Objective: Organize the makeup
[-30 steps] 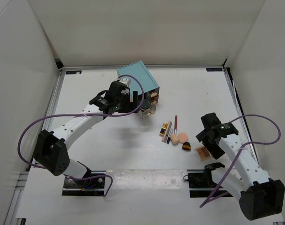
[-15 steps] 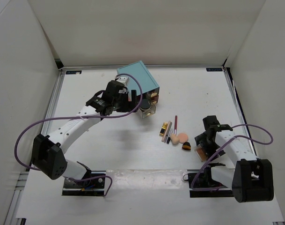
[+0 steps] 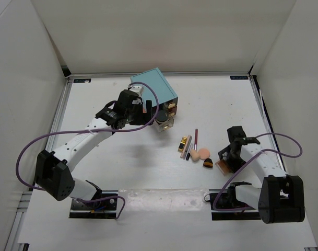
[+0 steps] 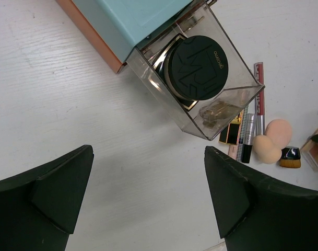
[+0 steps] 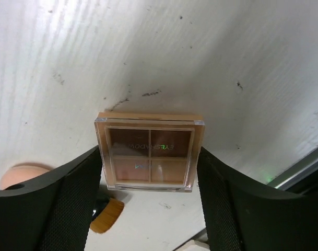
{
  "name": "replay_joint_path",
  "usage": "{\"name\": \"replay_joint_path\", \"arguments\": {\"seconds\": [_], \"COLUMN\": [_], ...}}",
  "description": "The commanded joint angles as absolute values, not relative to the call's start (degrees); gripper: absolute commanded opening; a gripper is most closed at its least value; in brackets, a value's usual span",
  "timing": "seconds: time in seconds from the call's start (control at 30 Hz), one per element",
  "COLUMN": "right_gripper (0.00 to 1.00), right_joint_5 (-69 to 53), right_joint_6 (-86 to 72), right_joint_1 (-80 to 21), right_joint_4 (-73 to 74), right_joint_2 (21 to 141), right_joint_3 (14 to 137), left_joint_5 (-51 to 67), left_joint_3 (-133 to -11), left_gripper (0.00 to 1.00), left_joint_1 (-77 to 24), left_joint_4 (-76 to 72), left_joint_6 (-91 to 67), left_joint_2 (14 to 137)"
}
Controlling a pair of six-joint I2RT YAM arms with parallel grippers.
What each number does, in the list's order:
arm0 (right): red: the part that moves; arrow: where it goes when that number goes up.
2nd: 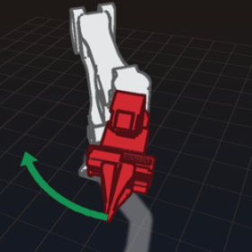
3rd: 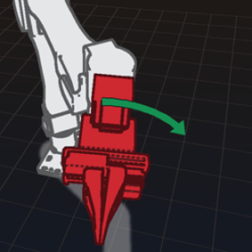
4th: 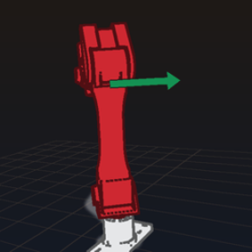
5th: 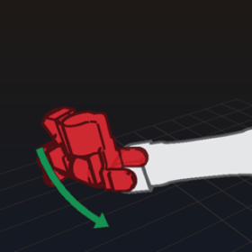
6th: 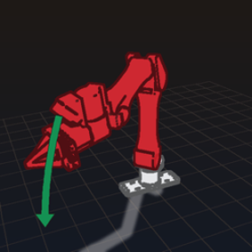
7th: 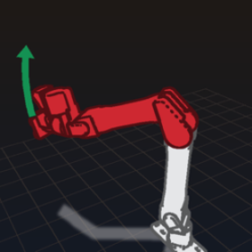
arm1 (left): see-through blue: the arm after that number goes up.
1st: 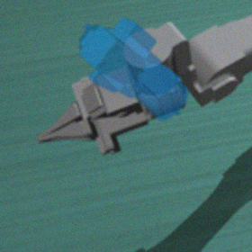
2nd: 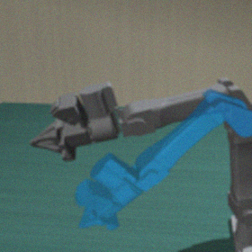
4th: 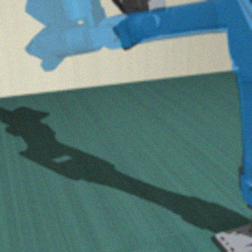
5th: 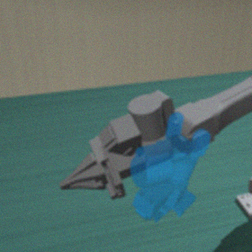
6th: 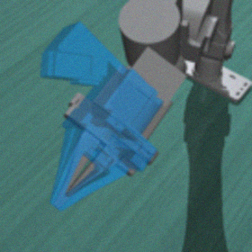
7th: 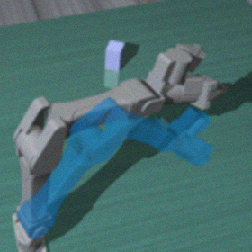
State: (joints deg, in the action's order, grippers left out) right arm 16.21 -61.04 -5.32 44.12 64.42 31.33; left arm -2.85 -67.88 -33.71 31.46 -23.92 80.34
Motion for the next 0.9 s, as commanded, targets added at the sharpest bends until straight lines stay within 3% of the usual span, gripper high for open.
{"name": "replay_joint_path", "arguments": {"seconds": [0.0, 0.27, 0.47, 0.63, 0.87], "right_gripper": [0.37, 0.35, 0.37, 0.35, 0.35], "right_joint_5": [19.16, 16.19, -4.02, -2.28, 3.33], "right_joint_6": [-57.49, -40.48, -21.3, -11.96, -3.88], "right_joint_1": [-5.27, -10.36, -20.37, -30.91, -38.31], "right_joint_4": [44.29, 39.39, 21.47, 14.08, 6.33], "right_joint_2": [64.16, 66.09, 73.46, 81.55, 91.4], "right_joint_3": [37.59, 55.88, 67.13, 73.2, 79.98], "left_joint_5": [-3.34, -3.87, -6.59, -7.47, -8.96], "left_joint_3": [-68.38, -69.26, -71.37, -70.32, -69.26], "left_gripper": [0.98, 0.98, 0.98, 0.98, 0.98], "left_joint_1": [-33.66, -32.96, -29.53, -28.65, -28.04], "left_joint_4": [31.64, 31.29, 34.98, 36.21, 37.26], "left_joint_6": [-23.82, -24.6, -27.77, -28.65, -29.79], "left_joint_2": [78.75, 77.43, 78.39, 77.17, 75.06]}}
